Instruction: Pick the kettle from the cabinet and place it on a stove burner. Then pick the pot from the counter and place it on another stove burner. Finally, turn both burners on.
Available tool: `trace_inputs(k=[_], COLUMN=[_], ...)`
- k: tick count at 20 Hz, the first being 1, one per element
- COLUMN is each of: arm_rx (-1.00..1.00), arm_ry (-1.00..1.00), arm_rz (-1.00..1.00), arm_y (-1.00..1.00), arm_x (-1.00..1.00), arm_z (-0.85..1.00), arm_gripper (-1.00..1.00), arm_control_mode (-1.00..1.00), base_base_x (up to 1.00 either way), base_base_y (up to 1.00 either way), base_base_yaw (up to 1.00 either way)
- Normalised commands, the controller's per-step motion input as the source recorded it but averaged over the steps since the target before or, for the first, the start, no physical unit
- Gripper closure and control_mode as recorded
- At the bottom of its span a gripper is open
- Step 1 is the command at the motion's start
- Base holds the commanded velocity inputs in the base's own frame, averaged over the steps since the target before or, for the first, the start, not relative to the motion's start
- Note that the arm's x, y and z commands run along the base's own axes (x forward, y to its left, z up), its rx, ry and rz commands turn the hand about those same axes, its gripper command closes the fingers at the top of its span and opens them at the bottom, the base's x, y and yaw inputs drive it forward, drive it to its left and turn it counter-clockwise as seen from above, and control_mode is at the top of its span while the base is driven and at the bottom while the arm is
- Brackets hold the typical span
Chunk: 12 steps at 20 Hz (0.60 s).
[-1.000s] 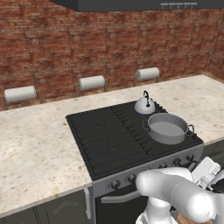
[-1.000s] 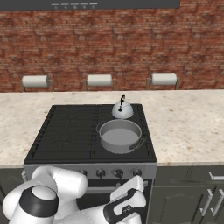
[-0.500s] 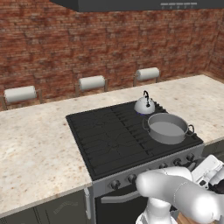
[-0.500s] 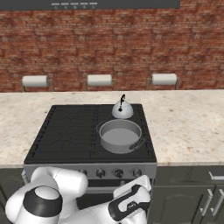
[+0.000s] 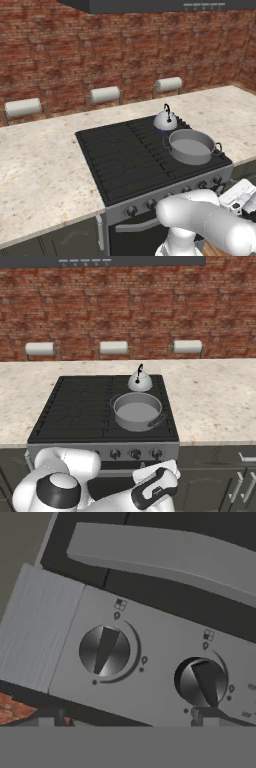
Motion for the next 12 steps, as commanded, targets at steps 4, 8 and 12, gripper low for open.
trace_inputs(k=[4,8,12], arm_rx=[0.17,0.15,0.07], arm_ry=[0.06,0.07,0.03], arm_rz=[0.00,0.00,0.00], arm_y=[0.00,0.00,0.00], arm_x=[0.16,0.21,0.08], arm_z=[0.00,-0.04,-0.03], arm_gripper=[-1.00,-1.00,-1.00], arm_control_mode=[-1.00,-1.00,-1.00], base_base_x=[0.00,0.00,0.00], base_base_y=[0.00,0.00,0.00], base_base_yaw=[0.00,0.00,0.00])
